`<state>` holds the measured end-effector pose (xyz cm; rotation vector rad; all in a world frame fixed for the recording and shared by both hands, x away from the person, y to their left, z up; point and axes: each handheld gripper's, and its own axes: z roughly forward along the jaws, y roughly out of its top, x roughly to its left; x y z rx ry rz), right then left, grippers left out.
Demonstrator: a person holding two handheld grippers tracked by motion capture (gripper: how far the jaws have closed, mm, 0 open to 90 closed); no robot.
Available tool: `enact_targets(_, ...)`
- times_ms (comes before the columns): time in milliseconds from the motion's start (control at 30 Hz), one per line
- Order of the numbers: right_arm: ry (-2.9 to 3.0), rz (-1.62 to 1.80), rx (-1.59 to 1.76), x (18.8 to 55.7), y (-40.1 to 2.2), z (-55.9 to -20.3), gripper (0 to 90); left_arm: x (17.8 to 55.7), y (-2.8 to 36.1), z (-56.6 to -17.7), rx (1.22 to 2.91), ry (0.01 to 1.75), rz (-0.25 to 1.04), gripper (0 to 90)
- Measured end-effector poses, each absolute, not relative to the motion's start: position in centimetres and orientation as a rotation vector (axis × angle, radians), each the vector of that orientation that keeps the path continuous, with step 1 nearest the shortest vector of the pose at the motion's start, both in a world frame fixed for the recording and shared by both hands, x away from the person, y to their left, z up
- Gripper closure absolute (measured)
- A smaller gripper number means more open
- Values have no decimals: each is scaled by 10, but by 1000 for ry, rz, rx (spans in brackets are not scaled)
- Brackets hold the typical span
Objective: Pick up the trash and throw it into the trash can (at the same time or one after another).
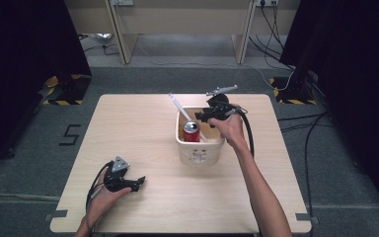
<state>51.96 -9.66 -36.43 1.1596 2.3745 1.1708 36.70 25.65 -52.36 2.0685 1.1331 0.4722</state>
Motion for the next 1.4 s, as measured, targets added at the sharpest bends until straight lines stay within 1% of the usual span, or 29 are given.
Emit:
enact_targets(100, 2359, 1177, 1162, 517, -102, -360, 515, 367, 257, -524, 2067, 1132, 473, 108)
enact_targets(133, 2337, 1184, 1154, 516, -106, -357, 491, 367, 256, -524, 2066, 1132, 472, 108)
enact_targets(300, 2318, 1194, 1155, 510, -114, -352, 453, 367, 256, -524, 2066, 1132, 473, 108)
enact_targets(567, 2254, 1206, 1189, 502, -131, -350, 351, 367, 256, -524, 2067, 1132, 473, 108)
enact_targets(733, 2208, 1233, 1213, 496, -142, -348, 304, 367, 256, -524, 2067, 1132, 473, 108)
enact_targets(1033, 2154, 1210, 1240, 484, -165, -350, 292, 367, 256, -524, 2067, 1133, 473, 108)
enact_targets(1400, 2116, 1194, 1254, 477, -184, -353, 283, 367, 256, -524, 2066, 1132, 474, 108)
